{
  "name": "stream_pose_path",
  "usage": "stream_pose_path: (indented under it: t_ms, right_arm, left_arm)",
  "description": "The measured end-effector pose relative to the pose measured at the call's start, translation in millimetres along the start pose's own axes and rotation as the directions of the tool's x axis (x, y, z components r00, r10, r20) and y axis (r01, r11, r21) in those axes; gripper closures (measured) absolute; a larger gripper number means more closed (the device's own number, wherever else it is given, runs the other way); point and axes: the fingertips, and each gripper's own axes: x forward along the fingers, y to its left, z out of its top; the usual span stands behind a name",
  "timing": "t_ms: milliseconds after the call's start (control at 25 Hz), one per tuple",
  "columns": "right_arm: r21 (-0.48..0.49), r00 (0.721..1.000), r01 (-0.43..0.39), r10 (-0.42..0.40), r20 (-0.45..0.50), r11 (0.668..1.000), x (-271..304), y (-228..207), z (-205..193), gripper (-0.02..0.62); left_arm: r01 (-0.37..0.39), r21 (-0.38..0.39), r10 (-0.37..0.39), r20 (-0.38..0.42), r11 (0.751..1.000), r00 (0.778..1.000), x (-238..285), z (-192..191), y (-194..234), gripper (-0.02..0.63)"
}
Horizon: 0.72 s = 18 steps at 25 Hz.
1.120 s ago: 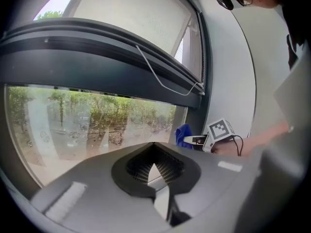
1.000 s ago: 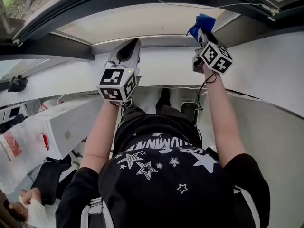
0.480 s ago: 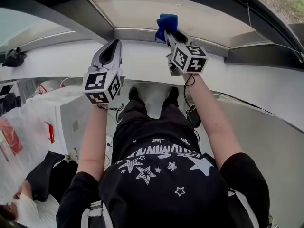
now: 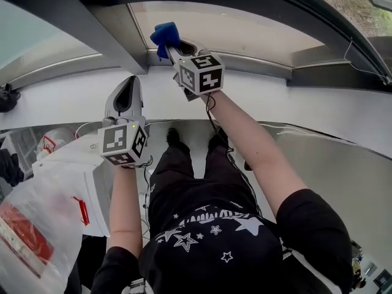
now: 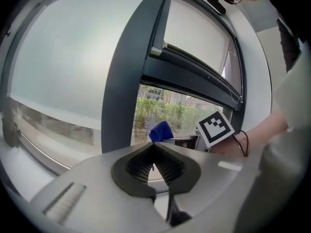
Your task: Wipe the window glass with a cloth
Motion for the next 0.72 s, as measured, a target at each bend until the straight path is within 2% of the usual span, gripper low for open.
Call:
stream_pose_path:
  t_ms: [160,400,560,720]
  right_arm:
    - [-0.028,1.0,-0.008,0.008,-0.009,1.0,32,9,-2,0.522]
    - [0.011,1.0,0.002,-0.002,0.004,1.0,51,8,-10,0.522]
    - [0.015,0.999,0.024,-0.025,0.022,1.0,45,-8,-9,0.522]
    - [0.05,0.996,0.073,-0.076,0.051,0.996,17,-44,-12,0.522]
  left_arm:
    - [-0.002,-0.033,0.002,0.015,0.999,1.0,-1,-10,10,0.598]
    - [0.016,-0.043,-0.016,-0.003,0.999,1.0,2,-27,6,0.598]
    - [0.018,-0.028,-0.018,-0.004,0.999,1.0,10,-29,-3,0.598]
    - [0.038,-0.001,-0.038,-0.015,0.999,0.999,17,-30,-19,0.597]
